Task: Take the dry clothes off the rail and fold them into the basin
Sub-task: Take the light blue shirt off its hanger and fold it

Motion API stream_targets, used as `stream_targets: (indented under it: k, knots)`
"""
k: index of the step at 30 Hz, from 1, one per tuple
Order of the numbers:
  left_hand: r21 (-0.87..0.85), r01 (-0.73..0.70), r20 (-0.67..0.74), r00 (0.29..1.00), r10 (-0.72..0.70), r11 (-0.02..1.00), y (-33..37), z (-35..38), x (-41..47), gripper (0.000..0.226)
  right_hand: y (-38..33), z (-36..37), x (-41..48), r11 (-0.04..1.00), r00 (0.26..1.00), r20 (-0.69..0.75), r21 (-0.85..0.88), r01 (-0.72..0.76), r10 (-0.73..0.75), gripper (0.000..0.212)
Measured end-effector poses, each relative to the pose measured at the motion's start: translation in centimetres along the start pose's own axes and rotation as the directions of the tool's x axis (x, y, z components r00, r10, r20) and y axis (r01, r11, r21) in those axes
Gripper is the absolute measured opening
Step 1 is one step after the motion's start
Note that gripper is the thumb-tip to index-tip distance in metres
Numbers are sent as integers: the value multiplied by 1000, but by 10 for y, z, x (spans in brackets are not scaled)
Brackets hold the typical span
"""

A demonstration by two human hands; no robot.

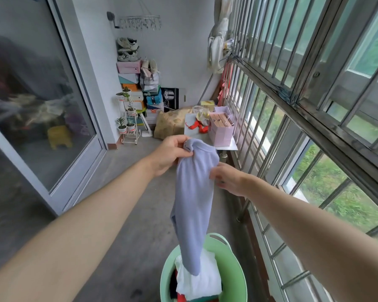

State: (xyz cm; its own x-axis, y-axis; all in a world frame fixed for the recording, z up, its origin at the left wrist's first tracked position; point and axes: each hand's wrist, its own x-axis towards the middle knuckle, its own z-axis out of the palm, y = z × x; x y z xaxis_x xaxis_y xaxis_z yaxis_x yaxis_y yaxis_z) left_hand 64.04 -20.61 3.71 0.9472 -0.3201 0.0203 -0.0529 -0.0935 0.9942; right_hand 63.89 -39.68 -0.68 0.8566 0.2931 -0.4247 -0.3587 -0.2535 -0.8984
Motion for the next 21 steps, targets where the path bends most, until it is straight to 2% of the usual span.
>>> stream_targets:
  k: [2, 4, 6, 8, 12, 15, 21]
  knots:
    - [16, 5, 28, 1000, -5, 1000, 2, -3, -5, 30, 3, 1, 2, 1000, 1000, 27, 27, 4, -5, 42]
    - [38, 5, 26, 1000, -6, 999, 1, -8, -10, 31, 1, 2, 3, 998, 999, 24, 52, 47, -48, 33]
    - [51, 13, -14, 1000, -12, 999, -5, -18, -14, 32, 0, 1, 3, 993, 995, -28, 55, 100, -98, 19]
    - [61, 22, -74, 997, -17, 998, -14, -29, -18, 32, 1, -1, 3, 993, 990, -68, 12, 121, -120, 17]
    - [80, 38, -133, 991, -27, 996, -21, -38, -22, 31, 4, 4, 2, 993, 993, 0, 10, 114, -114, 22]
    - [48, 30, -133, 991, -23, 998, -14, -32, -20, 29, 5, 11, 2, 993, 993, -12, 37, 116, -115, 22]
    - [-29, 4, -195, 981, -9, 1000, -7, -30, -18, 28, 10, 7, 1, 983, 980, 79, -20, 182, -180, 50]
